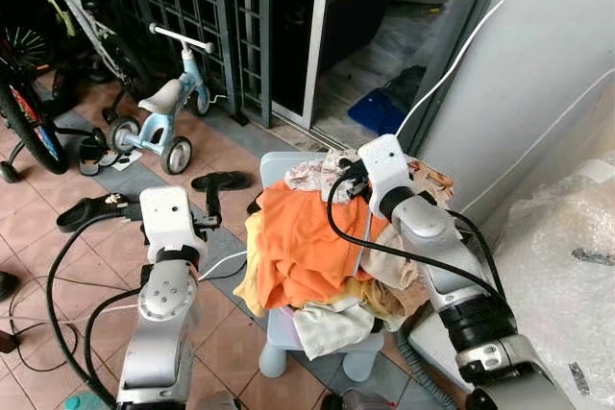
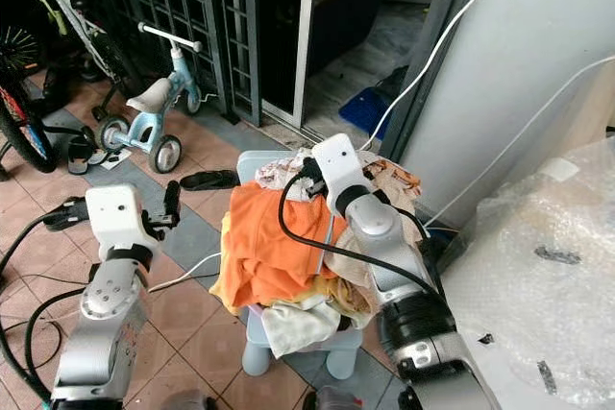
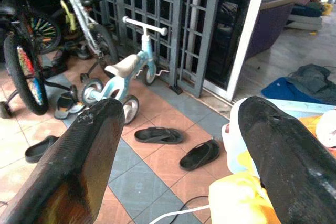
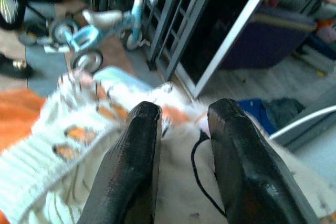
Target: Clothes washing
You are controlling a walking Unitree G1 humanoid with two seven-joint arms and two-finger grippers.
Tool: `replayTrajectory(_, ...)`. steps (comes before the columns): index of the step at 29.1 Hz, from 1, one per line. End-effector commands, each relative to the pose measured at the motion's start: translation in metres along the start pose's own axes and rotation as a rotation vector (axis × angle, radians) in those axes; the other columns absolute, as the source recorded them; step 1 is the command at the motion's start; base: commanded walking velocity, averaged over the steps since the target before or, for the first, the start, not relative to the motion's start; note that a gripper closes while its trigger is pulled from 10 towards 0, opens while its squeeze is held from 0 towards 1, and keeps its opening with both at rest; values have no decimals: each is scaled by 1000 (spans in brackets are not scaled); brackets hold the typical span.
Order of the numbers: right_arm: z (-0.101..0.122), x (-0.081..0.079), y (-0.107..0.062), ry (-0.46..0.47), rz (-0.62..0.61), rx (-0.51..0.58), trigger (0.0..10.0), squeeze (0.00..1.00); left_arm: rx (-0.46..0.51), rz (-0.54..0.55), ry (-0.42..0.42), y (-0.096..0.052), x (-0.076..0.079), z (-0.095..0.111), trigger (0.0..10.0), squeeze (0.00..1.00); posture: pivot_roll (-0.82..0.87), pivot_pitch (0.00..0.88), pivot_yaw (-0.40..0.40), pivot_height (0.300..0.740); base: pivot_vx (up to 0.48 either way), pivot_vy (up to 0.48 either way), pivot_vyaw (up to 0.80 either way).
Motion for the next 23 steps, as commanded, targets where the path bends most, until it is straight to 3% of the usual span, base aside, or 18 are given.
replayTrajectory(1, -15, -1, 1, -22, 18, -79, 10000, 0, 5, 6, 7, -2, -1, 3, 10000, 0, 29, 4, -80, 740, 0, 0, 0)
replayTrajectory(3, -21, -3, 0, -33, 32, -104, 10000, 0, 3, 8, 6, -3, -2, 3, 10000, 0, 31, 6, -82, 740, 0, 0, 0)
replayTrajectory(5, -26, -4, -1, -36, 38, -118, 4824, 0, 2, 9, 6, -4, -1, 3, 10000, 0, 30, 6, -82, 740, 0, 0, 0)
replayTrajectory(6, -30, -6, -3, -37, 52, -132, 0, 0, -2, 9, 5, -4, -1, 3, 10000, 0, 29, 6, -81, 740, 0, 0, 0)
replayTrajectory(17, -38, -12, -8, 0, 74, -148, 0, 0, -7, -7, 10, 0, 3, 3, 10000, 0, 16, 0, -67, 740, 0, 0, 0)
replayTrajectory(22, -13, -6, -6, 100, 29, -21, 0, 0, -9, -7, 16, 1, 3, 1, 10000, 0, 14, 0, -66, 740, 0, 0, 0)
replayTrajectory(23, 2, 0, -6, 127, 4, 51, 0, 0, -10, -5, 18, 1, 3, 1, 10000, 0, 13, 0, -65, 740, 0, 0, 0)
Point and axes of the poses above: a point about 5 cm out from each wrist's last joint towards the gripper, its own y axis pointing out of the wrist towards the gripper, its own z axis along the axis of the wrist's last joint, x = y × z, the point moved 5 cm from there along y, pointing out of the wrist towards the gripper, and after that the axes turned 5 degrees about -y, right-handed, at the moved point
